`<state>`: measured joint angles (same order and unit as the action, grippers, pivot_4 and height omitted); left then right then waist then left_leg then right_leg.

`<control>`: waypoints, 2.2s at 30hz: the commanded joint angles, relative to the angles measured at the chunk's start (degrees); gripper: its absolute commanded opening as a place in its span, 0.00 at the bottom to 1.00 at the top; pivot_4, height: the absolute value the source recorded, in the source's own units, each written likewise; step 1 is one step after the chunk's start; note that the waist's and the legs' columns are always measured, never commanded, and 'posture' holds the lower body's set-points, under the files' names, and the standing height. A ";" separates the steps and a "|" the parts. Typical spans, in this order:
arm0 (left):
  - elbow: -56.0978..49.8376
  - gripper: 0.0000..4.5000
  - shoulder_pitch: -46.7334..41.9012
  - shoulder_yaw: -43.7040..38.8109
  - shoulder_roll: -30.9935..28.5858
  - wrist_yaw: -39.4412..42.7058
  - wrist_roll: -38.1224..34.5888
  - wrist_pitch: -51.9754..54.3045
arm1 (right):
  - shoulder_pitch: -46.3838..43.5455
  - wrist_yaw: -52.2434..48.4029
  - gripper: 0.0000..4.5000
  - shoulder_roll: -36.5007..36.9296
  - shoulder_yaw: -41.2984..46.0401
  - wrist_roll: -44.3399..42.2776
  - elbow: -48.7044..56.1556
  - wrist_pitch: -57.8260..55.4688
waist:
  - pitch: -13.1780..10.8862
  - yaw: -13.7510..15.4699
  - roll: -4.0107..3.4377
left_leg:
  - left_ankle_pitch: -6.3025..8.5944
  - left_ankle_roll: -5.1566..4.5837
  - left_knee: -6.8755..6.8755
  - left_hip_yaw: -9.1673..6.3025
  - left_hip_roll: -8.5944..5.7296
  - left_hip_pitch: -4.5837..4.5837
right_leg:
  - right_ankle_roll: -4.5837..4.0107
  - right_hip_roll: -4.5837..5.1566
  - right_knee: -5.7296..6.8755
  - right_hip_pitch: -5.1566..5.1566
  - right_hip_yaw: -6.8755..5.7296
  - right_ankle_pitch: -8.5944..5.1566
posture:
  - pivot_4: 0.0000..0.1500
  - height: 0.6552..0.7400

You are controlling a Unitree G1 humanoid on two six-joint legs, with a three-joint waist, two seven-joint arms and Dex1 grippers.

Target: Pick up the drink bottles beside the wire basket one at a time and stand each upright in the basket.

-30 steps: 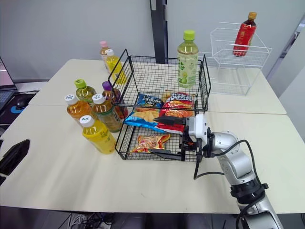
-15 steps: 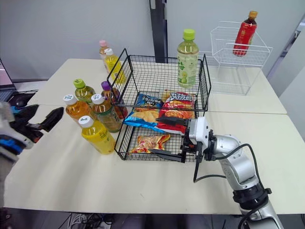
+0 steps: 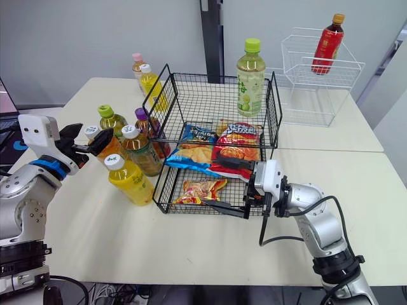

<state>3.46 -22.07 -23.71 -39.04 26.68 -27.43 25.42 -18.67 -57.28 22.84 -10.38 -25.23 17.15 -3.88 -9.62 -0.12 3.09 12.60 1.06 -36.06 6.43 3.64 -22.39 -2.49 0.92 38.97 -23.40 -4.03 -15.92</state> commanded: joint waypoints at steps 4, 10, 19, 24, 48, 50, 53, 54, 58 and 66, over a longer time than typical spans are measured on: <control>2.88 0.99 -3.84 1.95 0.52 -0.06 2.64 -2.44 | 0.48 0.29 1.00 0.32 1.01 0.27 1.57 1.86 | 0.00 0.06 0.00 | 0.00 0.00 -0.01 0.00 -0.01 -0.02 | 0.01 0.00 0.00 0.00 0.00 0.00 | 1.00 1.00; 3.80 0.99 -4.29 2.56 0.72 0.39 3.76 -3.42 | 0.88 0.62 1.00 0.32 0.91 0.18 2.46 1.44 | 0.00 -0.01 0.00 | 0.00 0.00 0.00 -0.01 0.00 -0.02 | 0.01 0.00 0.00 0.00 -0.01 0.00 | 1.00 1.00; 5.40 0.87 -5.74 2.99 0.75 0.18 5.00 -4.68 | 0.04 1.15 1.00 0.32 0.76 -0.18 3.32 0.13 | 0.00 0.01 0.01 | 0.00 0.00 -0.01 -0.01 0.00 -0.02 | 0.01 0.00 0.00 0.00 -0.01 0.00 | 1.00 1.00; 5.78 0.53 -5.96 2.86 0.77 0.52 5.49 -5.15 | -0.77 1.74 1.00 0.02 0.72 -0.31 3.67 -0.74 | 0.00 -0.02 0.00 | 0.00 0.00 0.00 -0.01 0.00 -0.02 | 0.01 0.00 0.00 0.00 -0.01 0.00 | 1.00 1.00; -11.20 0.30 0.31 -12.36 -15.28 11.05 -10.05 11.82 | -0.72 3.40 1.00 -0.49 1.80 -1.10 4.68 -1.36 | -0.14 -0.17 0.30 | -0.03 0.05 -0.03 -0.10 0.01 -0.45 | 0.00 0.02 0.00 -0.36 -0.11 0.00 | 1.00 1.00; -11.86 0.30 1.03 -15.33 -19.51 14.42 -12.42 14.83 | -0.44 4.00 1.00 -0.64 2.15 -1.42 5.35 -1.24 | -0.15 -0.17 0.28 | -0.03 0.05 -0.02 -0.09 0.00 -0.45 | 0.00 0.03 -0.02 -0.36 -0.11 0.00 | 1.00 1.00; -11.62 0.30 -2.19 -17.70 -25.01 17.42 -17.16 19.36 | 0.02 4.87 1.00 -0.76 2.83 -1.51 6.33 -0.35 | -0.16 -0.14 0.28 | -0.03 0.05 -0.02 -0.14 0.00 -0.44 | 0.00 0.03 -0.01 -0.37 -0.15 0.00 | 1.00 1.00; -11.33 0.30 -3.36 -17.85 -26.08 17.99 -18.30 20.22 | 0.07 5.22 1.00 -0.84 2.90 -1.36 6.55 -0.15 | -0.17 -0.03 0.30 | -0.04 0.06 -0.02 -0.15 0.00 -0.44 | 0.00 0.03 0.00 -0.36 -0.16 0.00 | 1.00 1.00; -8.19 0.30 -15.24 -12.99 -30.08 18.85 -23.21 23.15 | -0.13 7.45 1.00 -1.34 3.50 -0.39 8.36 0.75 | -0.22 0.40 0.43 | -0.06 0.08 -0.06 -0.22 -0.02 -0.48 | 0.00 0.02 0.00 -0.35 -0.22 0.00 | 1.00 1.00; 4.28 0.30 -48.20 6.41 -22.44 22.35 -20.57 21.67 | -0.32 15.03 1.00 -3.22 3.82 3.65 12.06 1.59 | -0.22 0.54 0.45 | -0.08 0.11 -0.11 -0.19 -0.07 -0.46 | 0.01 0.01 0.07 -0.32 -0.17 0.00 | 1.00 1.00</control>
<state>6.51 -66.26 -18.78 -61.76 47.79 -48.80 49.20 -18.63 -43.93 19.84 -7.64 -22.17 26.18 -3.09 -9.84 0.41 3.54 12.50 1.19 -36.21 6.21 3.58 -22.87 -2.48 0.90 39.04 -23.73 -4.23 -15.92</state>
